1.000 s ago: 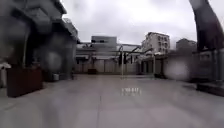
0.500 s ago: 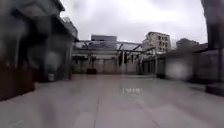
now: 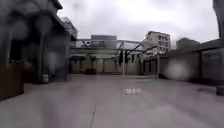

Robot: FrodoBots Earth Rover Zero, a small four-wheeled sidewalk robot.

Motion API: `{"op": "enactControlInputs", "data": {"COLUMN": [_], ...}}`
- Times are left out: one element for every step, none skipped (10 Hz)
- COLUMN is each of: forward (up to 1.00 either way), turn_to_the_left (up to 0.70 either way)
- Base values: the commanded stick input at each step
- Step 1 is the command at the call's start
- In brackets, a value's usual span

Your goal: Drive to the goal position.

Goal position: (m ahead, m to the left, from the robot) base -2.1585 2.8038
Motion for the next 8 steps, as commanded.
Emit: {"op": "enactControlInputs", "data": {"forward": [0.7,0.7,0.7,0.7,0.7,0.7,0.7,0.7], "turn_to_the_left": [0.0,0.0,0.0,0.0,0.0,0.0,0.0,0.0]}}
